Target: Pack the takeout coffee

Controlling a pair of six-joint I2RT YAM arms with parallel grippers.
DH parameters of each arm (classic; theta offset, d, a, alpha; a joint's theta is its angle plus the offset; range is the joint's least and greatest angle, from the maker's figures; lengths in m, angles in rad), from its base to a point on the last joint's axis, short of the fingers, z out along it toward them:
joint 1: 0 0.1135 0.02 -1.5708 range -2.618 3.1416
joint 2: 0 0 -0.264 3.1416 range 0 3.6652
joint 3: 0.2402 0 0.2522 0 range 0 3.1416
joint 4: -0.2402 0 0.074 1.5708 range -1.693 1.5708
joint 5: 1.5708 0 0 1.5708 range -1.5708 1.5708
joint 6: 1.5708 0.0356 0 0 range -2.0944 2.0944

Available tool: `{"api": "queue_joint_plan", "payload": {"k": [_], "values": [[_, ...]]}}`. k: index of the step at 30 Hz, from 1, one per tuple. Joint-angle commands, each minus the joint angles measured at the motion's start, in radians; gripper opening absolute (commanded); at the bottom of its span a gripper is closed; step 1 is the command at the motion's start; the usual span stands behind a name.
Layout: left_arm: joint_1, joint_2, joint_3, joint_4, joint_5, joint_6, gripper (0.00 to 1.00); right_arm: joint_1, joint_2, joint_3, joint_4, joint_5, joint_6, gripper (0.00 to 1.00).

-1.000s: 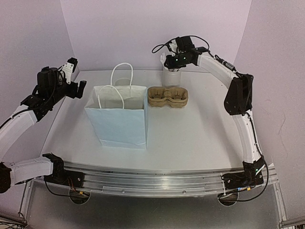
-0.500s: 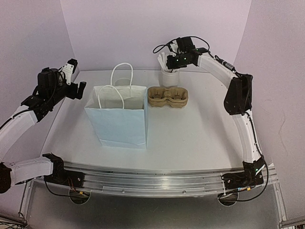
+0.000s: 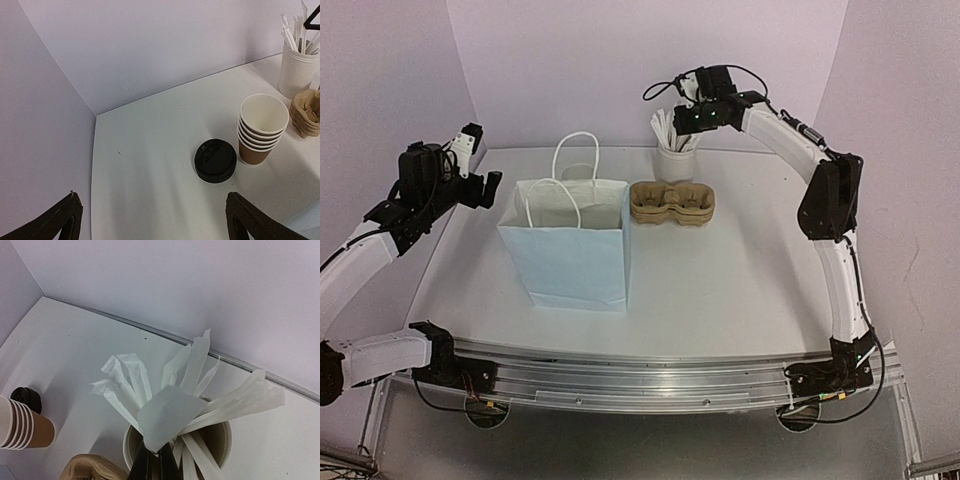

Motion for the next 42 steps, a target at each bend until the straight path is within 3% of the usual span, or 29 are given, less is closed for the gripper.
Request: {"api": "queue_joint_plan", "payload": {"k": [1,16,19,24,31,42], "values": [[0.006,-0.022,-0.012,0.037,0.015,-0.023,1.0,-0.001,-0.133,0.0,0.026,0.039,-0.07,0.0],[0.013,-0.057,-0.025,0.028,0.001,-0.014,1.0,0.013,-0.376,-0.008,0.041,0.024,-0.067,0.0],[0.017,-0.067,-0.026,0.027,0.006,-0.013,0.99,0.018,-0.444,-0.026,0.075,-0.035,0.022,0.0],[0.029,-0.087,-0.029,0.01,0.012,-0.015,0.99,0.042,-0.533,-0.102,0.181,-0.286,0.22,0.0],[0.055,-0.114,-0.037,-0.024,0.031,-0.034,1.0,0.26,-0.55,-0.177,0.248,-0.503,0.272,0.0],[0.087,-0.128,-0.048,-0.062,0.054,-0.06,1.0,0.443,-0.535,-0.345,0.275,-0.442,0.21,0.0]]}}
